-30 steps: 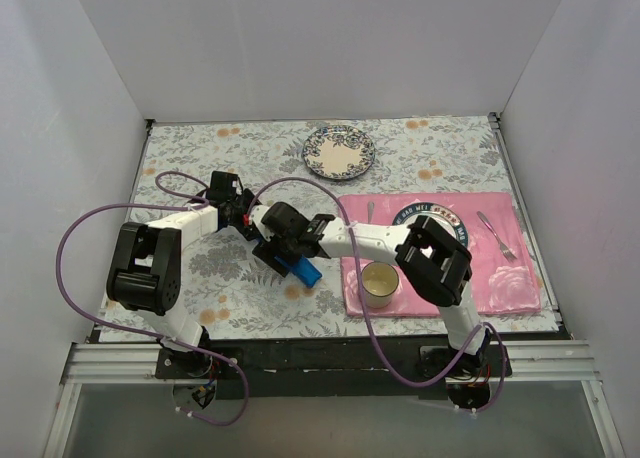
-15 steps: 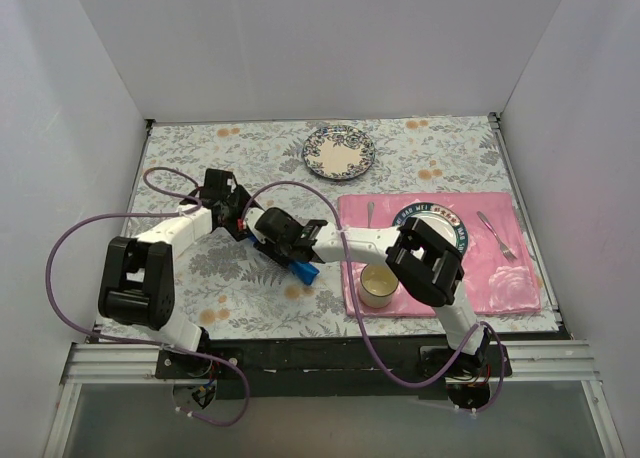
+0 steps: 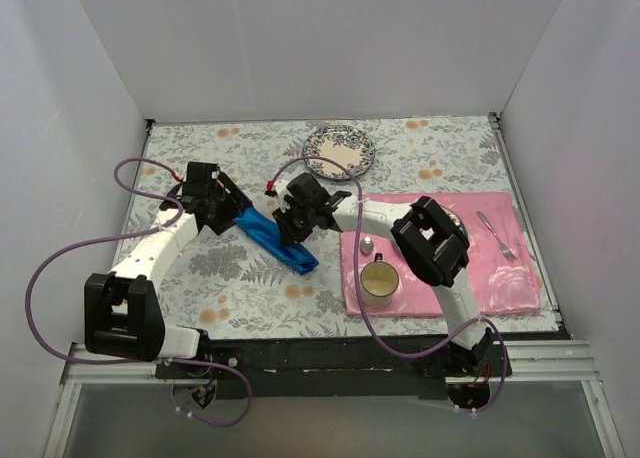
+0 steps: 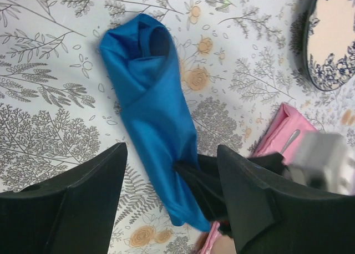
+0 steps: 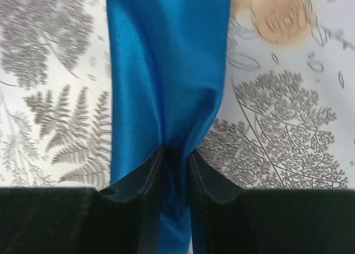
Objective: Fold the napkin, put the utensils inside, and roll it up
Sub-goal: Roll the napkin with the utensil
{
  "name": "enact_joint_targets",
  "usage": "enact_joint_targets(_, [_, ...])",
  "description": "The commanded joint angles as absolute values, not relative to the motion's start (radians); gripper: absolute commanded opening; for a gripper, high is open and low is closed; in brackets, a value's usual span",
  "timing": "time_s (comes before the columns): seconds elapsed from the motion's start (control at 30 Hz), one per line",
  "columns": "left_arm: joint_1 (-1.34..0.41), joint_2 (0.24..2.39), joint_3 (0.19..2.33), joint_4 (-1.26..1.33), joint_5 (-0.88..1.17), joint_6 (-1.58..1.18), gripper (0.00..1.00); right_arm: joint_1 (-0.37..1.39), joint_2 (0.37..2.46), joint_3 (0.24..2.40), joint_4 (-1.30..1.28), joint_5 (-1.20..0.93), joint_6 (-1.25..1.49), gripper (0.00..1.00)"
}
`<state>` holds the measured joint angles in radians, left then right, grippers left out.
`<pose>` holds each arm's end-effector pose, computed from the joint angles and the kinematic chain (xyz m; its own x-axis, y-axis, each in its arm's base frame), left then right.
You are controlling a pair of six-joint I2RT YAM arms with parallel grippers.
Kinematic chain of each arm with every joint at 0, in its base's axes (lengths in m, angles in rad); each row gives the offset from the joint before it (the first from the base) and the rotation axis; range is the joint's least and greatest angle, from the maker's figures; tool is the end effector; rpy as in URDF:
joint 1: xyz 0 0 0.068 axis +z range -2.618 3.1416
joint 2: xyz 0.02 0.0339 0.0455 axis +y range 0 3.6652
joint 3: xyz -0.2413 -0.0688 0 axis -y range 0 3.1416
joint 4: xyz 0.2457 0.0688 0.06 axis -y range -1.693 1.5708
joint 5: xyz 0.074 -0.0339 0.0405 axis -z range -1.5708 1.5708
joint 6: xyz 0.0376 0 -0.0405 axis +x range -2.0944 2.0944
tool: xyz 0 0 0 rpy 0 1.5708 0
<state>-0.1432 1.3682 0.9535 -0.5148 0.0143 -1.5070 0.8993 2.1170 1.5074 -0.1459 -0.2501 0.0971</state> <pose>0.2842 -0.0415 0.2164 -0.2014 -0.9791 -0.0267 -0.7819 0.1771 -0.5977 0.2799 0.3671 0.1525 -0.5090 -0.4895 -0.7080 -0.8252 0.5116 0.2395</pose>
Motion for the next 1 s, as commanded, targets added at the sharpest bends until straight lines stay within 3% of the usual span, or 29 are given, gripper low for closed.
enact_joint_targets(0.0, [-0.146,1.318,0.997,-0.526,0.025,-1.494,0.66,0.897,2.160,1.502,-0.216,-0.360,0.140,0.31])
enact_joint_targets(0.6, [-0.146,1.321,0.847,-0.483,0.199,-1.532,0.61,0.902,2.071,1.551,-0.276,-0.354,0.123,0.68])
enact_joint_targets(0.83, [-0.144,1.312,0.827,-0.523,0.140,-1.578,0.65,0.956,2.071,1.565,-0.304,-0.227,0.106,0.87])
enact_joint_targets(0.97, [-0.135,1.305,0.821,-0.555,0.106,-1.614,0.67,0.997,2.092,1.577,-0.322,-0.129,0.094,0.92])
